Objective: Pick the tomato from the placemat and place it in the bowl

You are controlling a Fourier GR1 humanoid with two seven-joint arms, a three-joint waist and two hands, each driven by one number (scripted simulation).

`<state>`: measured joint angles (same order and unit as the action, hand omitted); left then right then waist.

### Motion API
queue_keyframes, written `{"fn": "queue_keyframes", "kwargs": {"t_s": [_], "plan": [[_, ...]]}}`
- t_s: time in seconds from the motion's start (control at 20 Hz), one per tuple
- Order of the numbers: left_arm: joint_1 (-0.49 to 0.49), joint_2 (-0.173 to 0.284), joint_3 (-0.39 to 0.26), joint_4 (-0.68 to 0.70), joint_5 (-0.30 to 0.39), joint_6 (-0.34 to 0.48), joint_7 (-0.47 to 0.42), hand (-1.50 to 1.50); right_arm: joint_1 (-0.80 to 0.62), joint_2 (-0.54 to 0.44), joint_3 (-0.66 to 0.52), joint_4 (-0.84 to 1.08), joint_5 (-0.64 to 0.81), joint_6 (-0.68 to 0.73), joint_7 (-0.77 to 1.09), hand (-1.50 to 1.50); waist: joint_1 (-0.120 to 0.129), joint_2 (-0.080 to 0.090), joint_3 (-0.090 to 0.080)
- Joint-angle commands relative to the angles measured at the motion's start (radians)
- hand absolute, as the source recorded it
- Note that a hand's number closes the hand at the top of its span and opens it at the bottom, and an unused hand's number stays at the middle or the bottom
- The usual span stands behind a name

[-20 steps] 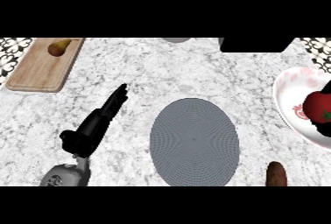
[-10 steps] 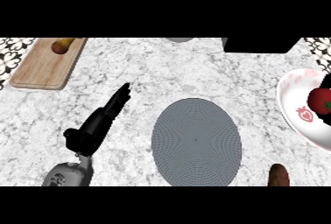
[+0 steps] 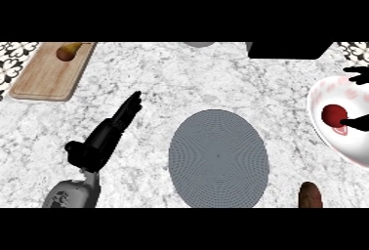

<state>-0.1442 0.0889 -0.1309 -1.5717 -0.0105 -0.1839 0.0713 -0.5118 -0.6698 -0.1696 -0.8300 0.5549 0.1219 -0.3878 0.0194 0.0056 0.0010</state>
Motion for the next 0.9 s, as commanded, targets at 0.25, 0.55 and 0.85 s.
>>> {"fn": "queue_keyframes", "kwargs": {"t_s": [0.25,0.55,0.85], "plan": [[0.023,-0.021,-0.033,-0.023,-0.033,0.015,0.001,0.0,-0.158,-0.033,-0.247,0.2,-0.194,-0.022,-0.009,-1.5,0.0,0.0,0.001],[0.052,0.001,-0.007,-0.047,0.0,-0.018,-0.002,0.0,-0.166,-0.151,-0.339,0.386,-0.263,0.074,-0.044,-1.5,0.003,0.001,0.001],[0.026,-0.025,-0.018,-0.017,-0.019,0.001,-0.012,0.0,-0.089,-0.309,-0.442,0.547,-0.316,0.134,-0.178,-1.5,0.009,0.012,0.005]]}}
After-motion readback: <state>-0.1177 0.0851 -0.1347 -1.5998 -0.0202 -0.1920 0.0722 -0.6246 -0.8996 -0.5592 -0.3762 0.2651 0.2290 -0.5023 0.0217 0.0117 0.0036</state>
